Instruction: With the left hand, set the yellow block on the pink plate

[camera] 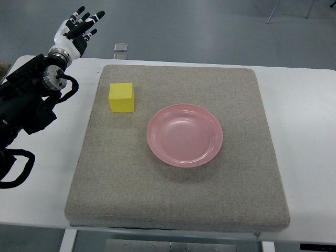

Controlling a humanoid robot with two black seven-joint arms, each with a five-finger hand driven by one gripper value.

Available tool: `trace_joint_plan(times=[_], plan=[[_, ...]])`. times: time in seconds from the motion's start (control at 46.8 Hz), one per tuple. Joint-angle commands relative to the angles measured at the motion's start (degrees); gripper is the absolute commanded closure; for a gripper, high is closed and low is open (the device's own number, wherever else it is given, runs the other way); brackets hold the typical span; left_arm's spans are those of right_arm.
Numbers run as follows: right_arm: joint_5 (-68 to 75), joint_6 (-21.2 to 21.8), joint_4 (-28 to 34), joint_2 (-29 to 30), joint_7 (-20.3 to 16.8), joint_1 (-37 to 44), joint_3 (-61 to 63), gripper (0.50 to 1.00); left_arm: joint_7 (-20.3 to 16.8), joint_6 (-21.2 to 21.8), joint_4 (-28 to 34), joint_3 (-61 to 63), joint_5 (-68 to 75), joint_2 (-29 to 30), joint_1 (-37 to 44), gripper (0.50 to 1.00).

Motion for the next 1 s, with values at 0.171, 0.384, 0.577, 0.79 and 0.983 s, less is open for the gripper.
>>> trace_joint_plan(times=[0.171,0.384,0.577,0.79,0.983], plan=[[0.04,0.00,0.03,0.00,0.00,-0.02,-0.01,0.576,-1.06,0.09,0.00,-0.05,-0.18,-0.01,0.01,0.506],[0.04,0.00,-0.06,0.00,0.00,0.06,-0.01,0.576,-1.06,0.09,-0.09,0.21,-0.27,-0.01,0.10,0.506],[0.04,0.00,-0.06,0.00,0.00,0.06,-0.01,0.576,-1.06,0.27,-0.18,0.21,-0.27,-0.01,0.10,0.506],[-0.04,0.00,-0.06,0.00,0.00,-0.02,-0.01,0.576,-1.06,0.45,-0.18,0.21,-0.27,-0.01,0.10,0.506],[-0.04,0.00,-0.06,0.00,0.00,-0.02,-0.01,0.576,-1.06,0.62,-0.18,0.21,-0.27,-0.01,0.19,0.506]])
